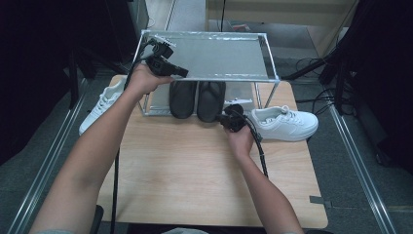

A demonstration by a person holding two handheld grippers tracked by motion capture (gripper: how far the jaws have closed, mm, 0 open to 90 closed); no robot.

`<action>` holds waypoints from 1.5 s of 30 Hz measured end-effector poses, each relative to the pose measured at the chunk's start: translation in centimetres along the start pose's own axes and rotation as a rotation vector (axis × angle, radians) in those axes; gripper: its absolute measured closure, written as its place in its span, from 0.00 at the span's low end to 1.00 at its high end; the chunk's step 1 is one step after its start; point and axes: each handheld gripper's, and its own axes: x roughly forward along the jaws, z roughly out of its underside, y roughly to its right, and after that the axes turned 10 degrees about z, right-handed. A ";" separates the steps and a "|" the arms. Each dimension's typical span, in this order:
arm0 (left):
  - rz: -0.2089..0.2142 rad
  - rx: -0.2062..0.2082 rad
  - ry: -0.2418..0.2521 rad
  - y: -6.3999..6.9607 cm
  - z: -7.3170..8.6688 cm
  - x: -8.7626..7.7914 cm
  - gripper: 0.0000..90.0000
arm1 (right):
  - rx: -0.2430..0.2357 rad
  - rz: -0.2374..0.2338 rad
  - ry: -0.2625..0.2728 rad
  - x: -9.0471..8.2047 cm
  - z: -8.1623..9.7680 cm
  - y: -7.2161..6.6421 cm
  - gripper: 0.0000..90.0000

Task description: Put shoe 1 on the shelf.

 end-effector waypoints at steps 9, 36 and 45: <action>0.023 -0.025 0.028 -0.3 0.3 -0.1 1.00 | 0.044 -0.033 -0.003 0.4 -0.3 -0.3 1.00; 0.050 0.046 0.000 4.2 0.7 -2.9 0.73 | -0.092 -0.225 0.073 -8.9 2.5 0.4 0.76; 0.065 0.045 0.012 5.2 3.1 -3.3 0.62 | -0.064 -0.206 0.085 -10.6 4.6 1.8 0.72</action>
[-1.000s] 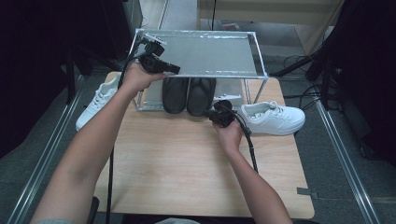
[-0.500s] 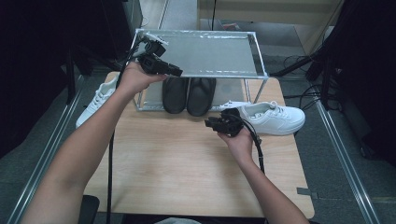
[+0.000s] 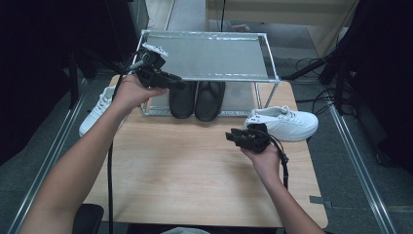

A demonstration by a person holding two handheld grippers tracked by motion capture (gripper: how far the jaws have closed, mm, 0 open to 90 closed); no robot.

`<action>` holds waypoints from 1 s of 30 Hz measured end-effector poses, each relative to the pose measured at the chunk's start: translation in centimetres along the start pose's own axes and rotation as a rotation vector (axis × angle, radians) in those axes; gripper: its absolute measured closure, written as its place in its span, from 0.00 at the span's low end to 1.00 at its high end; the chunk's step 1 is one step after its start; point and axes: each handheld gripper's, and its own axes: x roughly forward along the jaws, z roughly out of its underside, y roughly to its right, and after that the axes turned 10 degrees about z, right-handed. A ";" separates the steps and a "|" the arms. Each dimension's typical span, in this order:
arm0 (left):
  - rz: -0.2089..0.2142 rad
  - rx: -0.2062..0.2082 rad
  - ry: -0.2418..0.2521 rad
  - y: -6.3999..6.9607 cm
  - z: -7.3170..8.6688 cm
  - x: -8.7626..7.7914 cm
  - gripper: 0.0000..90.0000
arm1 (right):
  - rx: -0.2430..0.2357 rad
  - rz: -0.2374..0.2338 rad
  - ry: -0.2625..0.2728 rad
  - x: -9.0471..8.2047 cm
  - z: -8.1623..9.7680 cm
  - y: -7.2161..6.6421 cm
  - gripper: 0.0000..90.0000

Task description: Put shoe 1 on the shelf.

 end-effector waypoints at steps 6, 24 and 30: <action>0.014 -0.019 -0.001 0.2 1.4 0.2 0.59 | -0.003 0.000 0.007 -0.9 0.5 0.2 0.69; 0.026 -0.023 -0.027 0.9 5.2 2.4 0.50 | -0.058 0.016 0.028 -3.2 1.4 0.1 0.54; 0.036 -0.025 -0.018 1.3 6.7 3.0 0.47 | -0.054 0.021 0.031 -3.8 1.8 0.5 0.49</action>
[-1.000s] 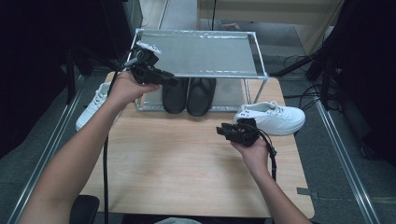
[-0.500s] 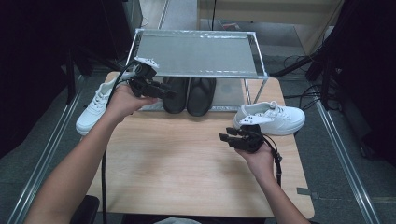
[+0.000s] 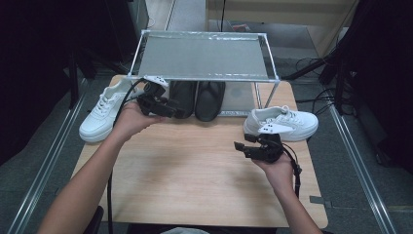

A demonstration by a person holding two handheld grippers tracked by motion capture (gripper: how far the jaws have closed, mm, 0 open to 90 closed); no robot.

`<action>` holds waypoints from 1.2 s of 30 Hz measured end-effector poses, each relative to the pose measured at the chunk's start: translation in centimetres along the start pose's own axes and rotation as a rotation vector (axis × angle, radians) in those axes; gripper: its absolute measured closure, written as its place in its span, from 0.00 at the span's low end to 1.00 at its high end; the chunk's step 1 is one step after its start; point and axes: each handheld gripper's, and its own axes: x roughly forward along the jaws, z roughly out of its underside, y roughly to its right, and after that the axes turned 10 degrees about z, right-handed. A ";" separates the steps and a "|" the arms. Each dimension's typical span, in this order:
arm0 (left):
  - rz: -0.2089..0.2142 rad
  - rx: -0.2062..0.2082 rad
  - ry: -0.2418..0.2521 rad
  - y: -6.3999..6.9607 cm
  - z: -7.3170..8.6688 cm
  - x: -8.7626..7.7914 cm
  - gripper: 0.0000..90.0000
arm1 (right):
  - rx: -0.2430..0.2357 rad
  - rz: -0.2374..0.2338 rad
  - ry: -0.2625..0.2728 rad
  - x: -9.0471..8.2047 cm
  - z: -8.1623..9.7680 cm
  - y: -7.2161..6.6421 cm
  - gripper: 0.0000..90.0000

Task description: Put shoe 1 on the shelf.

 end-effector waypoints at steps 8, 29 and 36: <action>0.018 -0.027 0.017 -0.2 1.9 1.0 0.46 | 0.009 0.017 0.032 -1.0 0.0 0.4 0.49; -0.003 -0.029 0.008 -0.4 5.6 0.7 0.44 | 0.044 0.027 0.026 -2.0 0.6 1.8 0.51; -0.024 -0.045 0.017 -0.9 6.7 -0.4 0.44 | 0.045 0.024 0.028 -1.5 0.3 1.7 0.51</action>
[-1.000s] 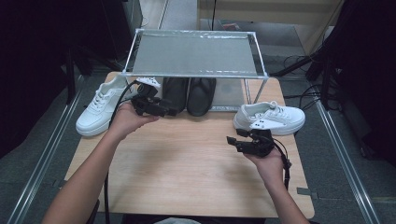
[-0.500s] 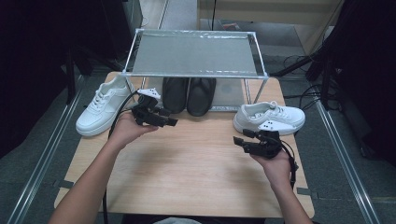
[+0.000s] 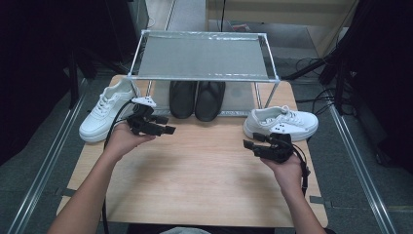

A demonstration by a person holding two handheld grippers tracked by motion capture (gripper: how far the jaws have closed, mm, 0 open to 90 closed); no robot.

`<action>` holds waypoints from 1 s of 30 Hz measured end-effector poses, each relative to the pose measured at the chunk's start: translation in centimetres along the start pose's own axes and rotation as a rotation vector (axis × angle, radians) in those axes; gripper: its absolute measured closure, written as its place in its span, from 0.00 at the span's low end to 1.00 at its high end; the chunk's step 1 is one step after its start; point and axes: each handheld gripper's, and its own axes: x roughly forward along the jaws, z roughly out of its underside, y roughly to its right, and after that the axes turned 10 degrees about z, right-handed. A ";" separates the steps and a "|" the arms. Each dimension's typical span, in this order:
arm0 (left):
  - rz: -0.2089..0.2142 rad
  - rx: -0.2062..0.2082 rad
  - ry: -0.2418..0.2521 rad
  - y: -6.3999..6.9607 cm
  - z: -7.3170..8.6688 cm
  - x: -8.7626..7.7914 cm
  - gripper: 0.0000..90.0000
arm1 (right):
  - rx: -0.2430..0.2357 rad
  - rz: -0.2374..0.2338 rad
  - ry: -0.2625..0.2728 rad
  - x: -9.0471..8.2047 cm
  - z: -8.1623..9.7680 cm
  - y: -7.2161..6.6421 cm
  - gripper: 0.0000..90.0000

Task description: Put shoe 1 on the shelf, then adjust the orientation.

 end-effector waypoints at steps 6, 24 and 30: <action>-0.009 -0.021 0.032 -0.2 0.6 -1.2 0.44 | -0.025 -0.002 -0.016 0.7 -0.2 -0.3 0.51; -0.074 -0.071 0.078 -2.0 2.0 -4.1 0.43 | -0.024 -0.028 -0.033 1.3 -0.5 -0.2 0.51; -0.102 -0.082 0.089 -2.9 2.7 -5.3 0.43 | -0.022 -0.025 -0.039 1.3 -0.4 -0.1 0.51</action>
